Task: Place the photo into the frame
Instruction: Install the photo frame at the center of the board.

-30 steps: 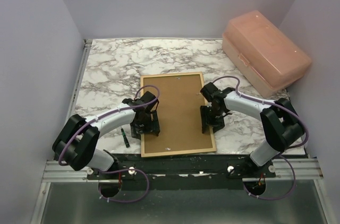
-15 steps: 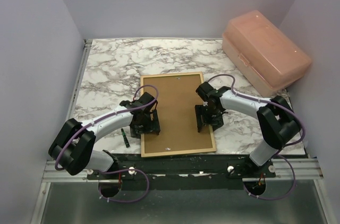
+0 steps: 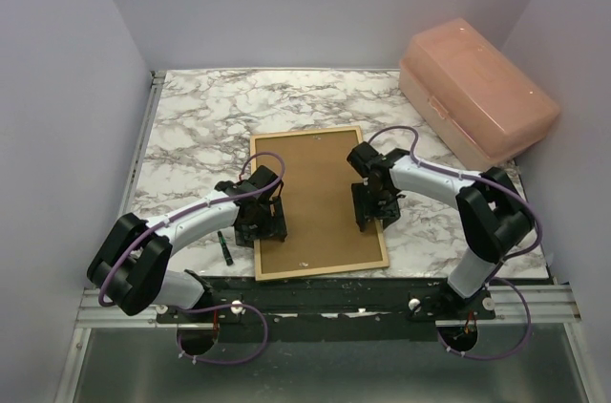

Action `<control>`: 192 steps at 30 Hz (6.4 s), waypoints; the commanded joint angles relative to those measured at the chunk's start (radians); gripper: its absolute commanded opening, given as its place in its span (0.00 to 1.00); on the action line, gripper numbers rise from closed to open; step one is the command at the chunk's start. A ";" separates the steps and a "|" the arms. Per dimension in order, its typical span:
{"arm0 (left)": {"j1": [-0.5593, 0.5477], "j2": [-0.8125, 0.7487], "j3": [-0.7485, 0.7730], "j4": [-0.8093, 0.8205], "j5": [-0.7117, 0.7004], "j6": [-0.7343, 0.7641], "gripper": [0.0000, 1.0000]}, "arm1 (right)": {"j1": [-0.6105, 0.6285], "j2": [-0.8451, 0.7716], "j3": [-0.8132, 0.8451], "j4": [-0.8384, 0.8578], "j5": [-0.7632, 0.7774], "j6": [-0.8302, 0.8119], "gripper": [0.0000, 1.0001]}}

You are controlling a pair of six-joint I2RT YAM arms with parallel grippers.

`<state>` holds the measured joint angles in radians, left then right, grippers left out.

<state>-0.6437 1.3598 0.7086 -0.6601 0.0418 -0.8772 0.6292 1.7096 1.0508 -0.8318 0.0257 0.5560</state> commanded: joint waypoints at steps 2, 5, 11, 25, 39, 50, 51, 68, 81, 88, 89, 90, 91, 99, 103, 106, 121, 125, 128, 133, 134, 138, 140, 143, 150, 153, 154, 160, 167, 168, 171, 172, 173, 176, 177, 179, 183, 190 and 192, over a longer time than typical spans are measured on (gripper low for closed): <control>-0.004 0.011 -0.025 0.091 0.004 0.007 0.76 | -0.008 0.055 0.028 0.112 0.181 -0.007 0.75; -0.005 0.014 -0.021 0.090 0.003 0.009 0.76 | -0.021 0.059 0.049 0.113 0.151 -0.020 0.78; -0.005 0.025 -0.015 0.090 0.006 0.013 0.75 | -0.052 0.073 0.064 0.126 0.117 -0.043 0.75; -0.004 0.025 -0.020 0.090 0.006 0.012 0.74 | -0.055 0.022 -0.007 0.120 0.036 -0.089 0.77; -0.008 0.040 -0.023 0.097 0.016 0.009 0.73 | -0.054 -0.024 -0.031 0.116 -0.018 -0.131 0.76; -0.010 0.046 -0.019 0.097 0.015 0.010 0.73 | -0.054 -0.071 -0.063 0.104 0.020 -0.117 0.78; -0.010 0.047 -0.020 0.097 0.014 0.010 0.73 | -0.054 -0.061 -0.067 0.114 0.021 -0.117 0.77; -0.016 0.050 -0.012 0.079 0.007 0.014 0.72 | -0.057 0.001 -0.056 0.163 0.050 -0.052 0.09; -0.015 0.012 -0.014 0.057 -0.019 0.009 0.73 | -0.061 -0.081 -0.058 0.163 -0.017 -0.027 0.61; -0.015 -0.059 -0.024 0.019 -0.091 -0.010 0.83 | -0.079 -0.080 -0.079 0.196 -0.103 -0.023 0.84; -0.016 -0.070 -0.028 0.018 -0.098 -0.013 0.83 | -0.081 -0.080 -0.086 0.204 -0.115 -0.022 0.85; -0.014 -0.076 -0.033 0.017 -0.104 -0.017 0.83 | -0.082 -0.080 -0.094 0.209 -0.122 -0.020 0.85; -0.016 -0.083 -0.036 0.016 -0.111 -0.020 0.83 | -0.082 -0.078 -0.101 0.217 -0.136 -0.019 0.85; -0.014 -0.064 -0.048 0.029 -0.156 -0.034 0.77 | -0.082 -0.070 -0.134 0.241 -0.164 -0.018 0.85; -0.015 -0.053 -0.048 0.058 -0.172 -0.049 0.77 | -0.082 -0.070 -0.140 0.243 -0.167 -0.022 0.85; -0.014 -0.052 -0.046 0.063 -0.192 -0.060 0.76 | -0.082 -0.068 -0.144 0.246 -0.169 -0.025 0.85; -0.003 0.027 -0.071 0.103 -0.166 -0.038 0.02 | -0.082 -0.051 -0.152 0.253 -0.172 -0.031 0.85; -0.003 0.030 -0.071 0.104 -0.164 -0.033 0.00 | -0.082 -0.051 -0.150 0.253 -0.173 -0.033 0.85; -0.004 0.029 -0.070 0.110 -0.156 -0.028 0.00 | -0.082 -0.056 -0.151 0.251 -0.172 -0.035 0.85; -0.002 -0.002 -0.070 0.120 -0.139 -0.019 0.00 | -0.082 -0.071 -0.150 0.242 -0.162 -0.039 0.85; -0.003 -0.017 -0.066 0.114 -0.140 -0.018 0.00 | -0.082 -0.074 -0.150 0.240 -0.161 -0.038 0.85; -0.003 -0.093 -0.069 0.087 -0.132 -0.022 0.51 | -0.082 -0.096 -0.149 0.232 -0.162 -0.031 0.86; -0.003 -0.135 -0.077 0.081 -0.127 -0.023 0.65 | -0.082 -0.111 -0.155 0.232 -0.167 -0.027 0.87; 0.002 -0.177 -0.090 0.079 -0.106 -0.025 0.73 | -0.083 -0.140 -0.172 0.233 -0.170 -0.019 0.90; 0.016 -0.229 -0.168 0.146 -0.023 -0.044 0.75 | -0.110 -0.208 -0.202 0.245 -0.168 -0.002 0.98; 0.019 -0.244 -0.200 0.177 0.007 -0.054 0.75 | -0.167 -0.215 -0.199 0.266 -0.194 -0.012 0.99; 0.021 -0.247 -0.206 0.178 0.009 -0.055 0.75 | -0.197 -0.209 -0.193 0.277 -0.210 -0.020 0.99; 0.072 -0.253 -0.209 0.190 0.037 -0.029 0.78 | -0.291 -0.090 -0.048 0.284 -0.239 -0.075 1.00; 0.110 -0.251 -0.219 0.210 0.075 -0.008 0.80 | -0.309 0.101 0.179 0.273 -0.250 -0.085 0.99; 0.112 -0.252 -0.223 0.213 0.078 -0.009 0.80 | -0.311 0.133 0.219 0.267 -0.248 -0.080 0.99; 0.114 -0.253 -0.236 0.221 0.083 -0.006 0.80 | -0.310 0.223 0.315 0.243 -0.209 -0.076 0.99; 0.116 -0.254 -0.241 0.222 0.084 -0.004 0.79 | -0.310 0.249 0.350 0.231 -0.183 -0.074 0.99; 0.116 -0.254 -0.243 0.226 0.085 -0.001 0.79 | -0.310 0.280 0.379 0.221 -0.163 -0.067 0.99; 0.118 -0.248 -0.246 0.229 0.087 0.005 0.79 | -0.311 0.353 0.455 0.191 -0.104 -0.049 0.97; 0.119 -0.248 -0.247 0.230 0.087 0.007 0.79 | -0.310 0.368 0.473 0.189 -0.093 -0.042 0.95; 0.119 -0.246 -0.251 0.233 0.089 0.009 0.79 | -0.311 0.394 0.495 0.188 -0.073 -0.033 0.90; 0.119 -0.241 -0.257 0.244 0.095 0.009 0.79 | -0.310 0.438 0.524 0.183 -0.057 -0.026 0.77; 0.119 -0.233 -0.266 0.253 0.096 0.013 0.79 | -0.308 0.430 0.484 0.178 -0.051 -0.063 0.68; 0.121 -0.227 -0.266 0.260 0.100 0.014 0.79 | -0.306 0.412 0.460 0.177 -0.045 -0.073 0.68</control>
<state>-0.5293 1.1015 0.4870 -0.3996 0.1349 -0.8829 0.3252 2.1017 1.5692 -0.6262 -0.0658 0.5167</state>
